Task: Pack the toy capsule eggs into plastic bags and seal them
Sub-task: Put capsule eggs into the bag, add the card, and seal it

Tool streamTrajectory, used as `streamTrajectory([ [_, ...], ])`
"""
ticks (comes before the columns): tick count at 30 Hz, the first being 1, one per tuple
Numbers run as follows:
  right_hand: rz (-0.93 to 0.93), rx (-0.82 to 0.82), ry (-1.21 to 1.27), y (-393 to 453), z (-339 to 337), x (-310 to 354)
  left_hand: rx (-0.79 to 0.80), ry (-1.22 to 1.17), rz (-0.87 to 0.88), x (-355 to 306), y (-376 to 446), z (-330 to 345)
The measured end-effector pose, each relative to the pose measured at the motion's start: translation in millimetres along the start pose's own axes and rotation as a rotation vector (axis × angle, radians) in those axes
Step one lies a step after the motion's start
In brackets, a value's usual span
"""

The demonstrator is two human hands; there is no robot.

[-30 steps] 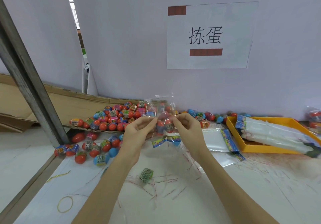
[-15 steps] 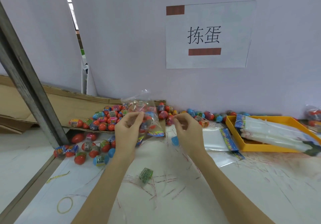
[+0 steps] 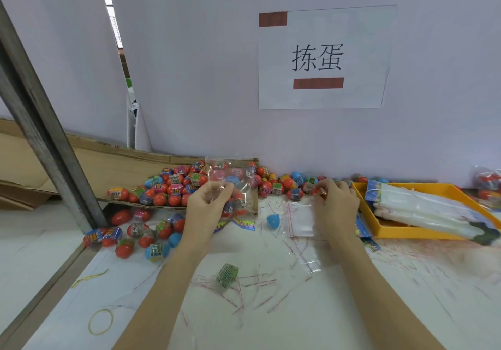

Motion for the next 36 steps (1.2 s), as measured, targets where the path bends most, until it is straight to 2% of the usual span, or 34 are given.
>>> streamTrajectory([
  [3, -0.011, -0.059, 0.142, -3, -7, 4, 0.074, 0.096, 0.048, -5, -2, 8],
  [6, -0.084, -0.115, 0.416, -10, -15, 19, 0.107, 0.220, 0.069, -7, -3, 14],
  [10, -0.261, -0.108, 0.754, -29, -22, 60, 0.127, 0.388, 0.114, -9, -5, 22],
  [12, -0.402, -0.081, 0.842, -42, -24, 85, 0.138, 0.444, 0.138, -10, -6, 25],
  [15, -0.606, -0.051, 0.780, -61, -21, 114, 0.149, 0.463, 0.186, -12, -7, 27],
  [17, -0.667, -0.025, 0.692, -68, -14, 122, 0.159, 0.480, 0.214, -14, -9, 29],
  [20, -0.627, 0.023, 0.646, -65, -4, 119, 0.186, 0.497, 0.235, -16, -10, 31],
  [24, -0.513, 0.106, 0.754, -56, 0, 108, 0.244, 0.482, 0.252, -18, -12, 36],
  [28, -0.431, 0.099, 0.851, -53, 1, 102, 0.249, 0.496, 0.270, -19, -11, 36],
  [32, -0.453, 0.086, 0.790, -54, 0, 106, 0.239, 0.485, 0.293, -21, -11, 34],
  [36, -0.506, 0.141, 0.734, -59, 2, 113, 0.242, 0.473, 0.318, -25, -13, 35],
])
Point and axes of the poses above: each hand's wrist, its own y-axis towards the middle knuckle, its own z-axis out of the palm, x = y × z, the point moved 8 cm from there along y, towards the middle knuckle, and after that the axes turned 10 degrees about x, right-handed, at the moved point
